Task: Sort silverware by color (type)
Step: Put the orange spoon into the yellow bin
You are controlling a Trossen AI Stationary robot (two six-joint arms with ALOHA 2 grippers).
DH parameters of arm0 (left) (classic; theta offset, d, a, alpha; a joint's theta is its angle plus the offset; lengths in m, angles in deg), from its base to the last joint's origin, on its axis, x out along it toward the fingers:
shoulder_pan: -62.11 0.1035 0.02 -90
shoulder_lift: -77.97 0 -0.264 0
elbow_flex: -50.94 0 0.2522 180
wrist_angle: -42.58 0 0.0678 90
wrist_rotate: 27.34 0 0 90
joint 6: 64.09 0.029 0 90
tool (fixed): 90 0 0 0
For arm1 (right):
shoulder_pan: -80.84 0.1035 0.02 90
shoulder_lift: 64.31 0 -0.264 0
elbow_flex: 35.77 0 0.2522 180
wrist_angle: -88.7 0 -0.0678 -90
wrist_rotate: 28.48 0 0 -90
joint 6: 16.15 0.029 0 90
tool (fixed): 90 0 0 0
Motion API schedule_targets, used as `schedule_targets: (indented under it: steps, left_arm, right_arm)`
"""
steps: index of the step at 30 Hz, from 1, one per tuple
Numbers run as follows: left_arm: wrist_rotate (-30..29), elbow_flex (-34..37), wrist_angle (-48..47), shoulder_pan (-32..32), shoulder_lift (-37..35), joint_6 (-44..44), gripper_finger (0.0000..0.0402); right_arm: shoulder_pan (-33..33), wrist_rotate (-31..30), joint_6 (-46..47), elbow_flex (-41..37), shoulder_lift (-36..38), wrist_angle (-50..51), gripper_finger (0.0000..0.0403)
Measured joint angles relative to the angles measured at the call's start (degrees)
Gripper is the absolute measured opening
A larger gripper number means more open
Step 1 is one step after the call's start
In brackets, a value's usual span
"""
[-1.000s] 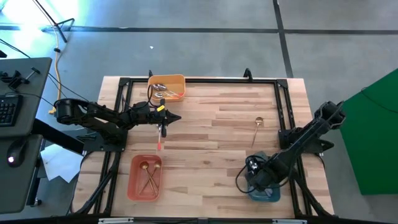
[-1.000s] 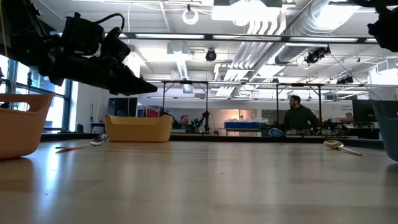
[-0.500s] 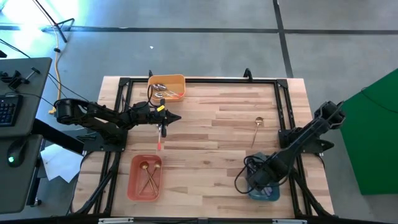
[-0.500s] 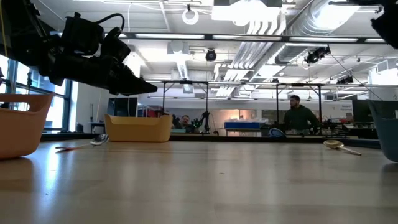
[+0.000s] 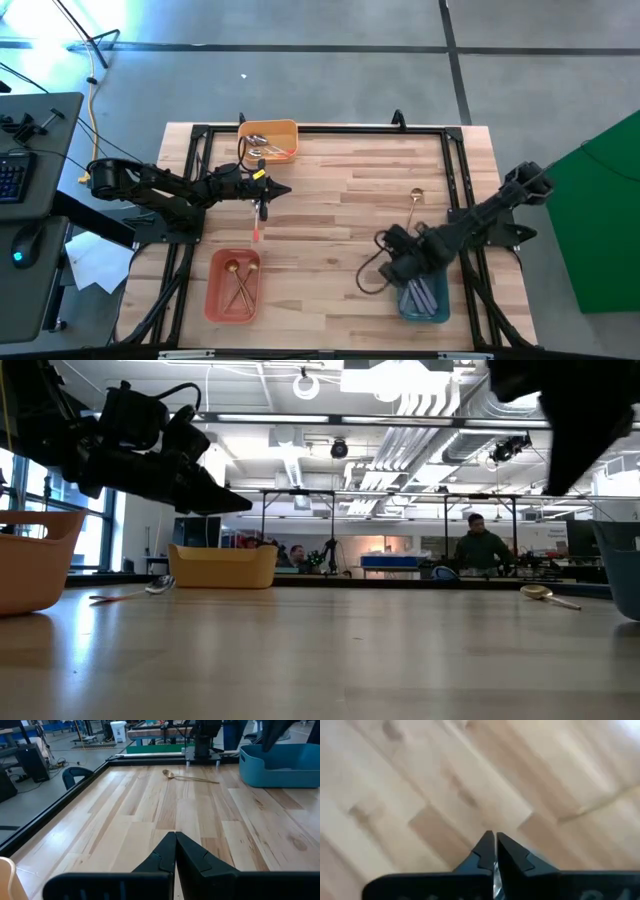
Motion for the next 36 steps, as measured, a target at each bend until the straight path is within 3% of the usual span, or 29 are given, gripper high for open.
schedule_targets:
  steps: [10,16,21,24,27,31,34,36]
  left_arm:
    - [0.1,0.0,-1.1,0.0,0.0,-0.2,0.0000]
    - [0.1,0.0,-1.7,0.0,0.0,-0.1,0.0000]
    - [0.1,0.0,-1.7,0.0,0.0,-0.2,0.0000]
    - [0.0,0.0,-1.7,0.0,0.0,-0.3,0.0001]
    - [-2.8,0.0,-0.9,-0.1,0.0,-4.4,0.0009]
    - [-3.4,0.0,-3.2,-0.3,-0.7,-5.3,0.0044]
    - [-4.6,-0.5,-9.4,-0.7,-3.3,-4.4,0.0079]
    - [-7.2,-1.9,-17.3,-0.9,-6.0,-5.2,0.0100]
  right_arm:
    - [-7.9,5.8,-12.1,-2.0,0.0,-2.8,0.0000]
    - [-7.9,12.2,-10.7,-7.4,0.0,-8.4,0.0000]
    - [-5.8,15.2,-9.3,-6.5,0.0,-8.0,0.0000]
    - [-4.7,14.9,-9.6,-3.9,0.0,-6.5,0.0000]
    - [-4.4,10.8,-11.2,-1.0,0.0,-2.9,0.0000]
    - [-6.3,4.9,-21.9,-0.1,0.4,-4.0,0.0000]
    - [-11.6,5.7,-35.9,-3.4,1.2,-13.7,0.0000]
    - [-16.8,9.7,-46.7,-7.0,1.6,-24.2,0.0000]
